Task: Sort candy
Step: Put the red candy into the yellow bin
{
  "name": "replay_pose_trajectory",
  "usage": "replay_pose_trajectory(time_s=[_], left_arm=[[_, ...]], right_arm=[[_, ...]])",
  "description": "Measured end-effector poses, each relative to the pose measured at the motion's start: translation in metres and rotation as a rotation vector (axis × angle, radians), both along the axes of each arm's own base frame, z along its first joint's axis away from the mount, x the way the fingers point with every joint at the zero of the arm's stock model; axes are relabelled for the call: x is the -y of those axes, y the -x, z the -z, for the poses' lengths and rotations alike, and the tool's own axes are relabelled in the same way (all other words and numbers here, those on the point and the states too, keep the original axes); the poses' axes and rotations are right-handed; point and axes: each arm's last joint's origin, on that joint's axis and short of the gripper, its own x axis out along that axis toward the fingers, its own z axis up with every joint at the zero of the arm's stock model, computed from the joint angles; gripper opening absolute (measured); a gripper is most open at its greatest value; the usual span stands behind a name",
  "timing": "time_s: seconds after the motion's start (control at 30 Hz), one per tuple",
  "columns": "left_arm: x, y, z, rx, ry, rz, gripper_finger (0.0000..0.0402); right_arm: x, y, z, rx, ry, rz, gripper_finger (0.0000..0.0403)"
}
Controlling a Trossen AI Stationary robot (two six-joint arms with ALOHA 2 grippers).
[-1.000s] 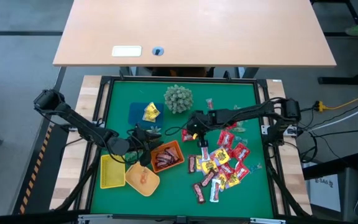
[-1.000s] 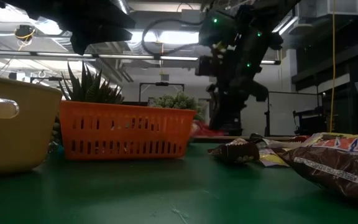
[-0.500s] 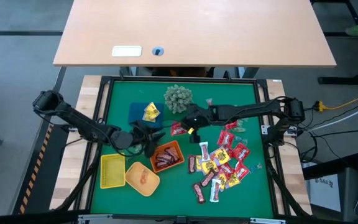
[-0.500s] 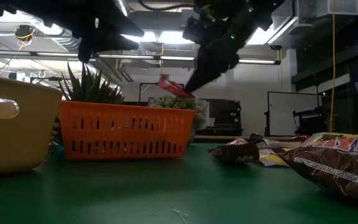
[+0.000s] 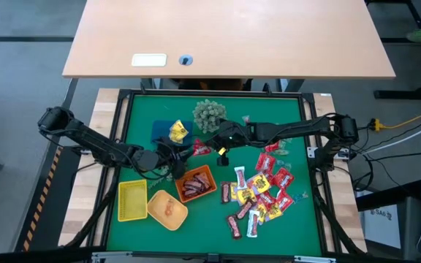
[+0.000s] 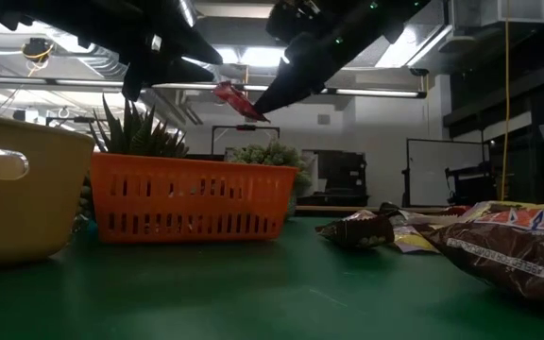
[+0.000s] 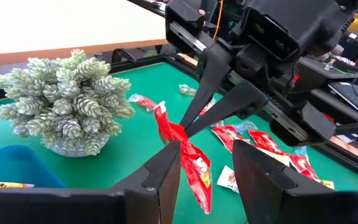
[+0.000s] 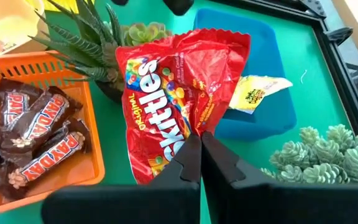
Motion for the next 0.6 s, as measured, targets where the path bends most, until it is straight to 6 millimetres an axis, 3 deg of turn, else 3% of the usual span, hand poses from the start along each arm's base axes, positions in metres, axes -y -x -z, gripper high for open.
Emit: replay_pose_trajectory(time_s=[0.6], left_arm=[[-0.003,-0.001,0.001,-0.009,-0.003,-0.013,0.0132]], right_arm=[[-0.003,-0.007,-0.011,0.134,-0.051,-0.09,0.0003]])
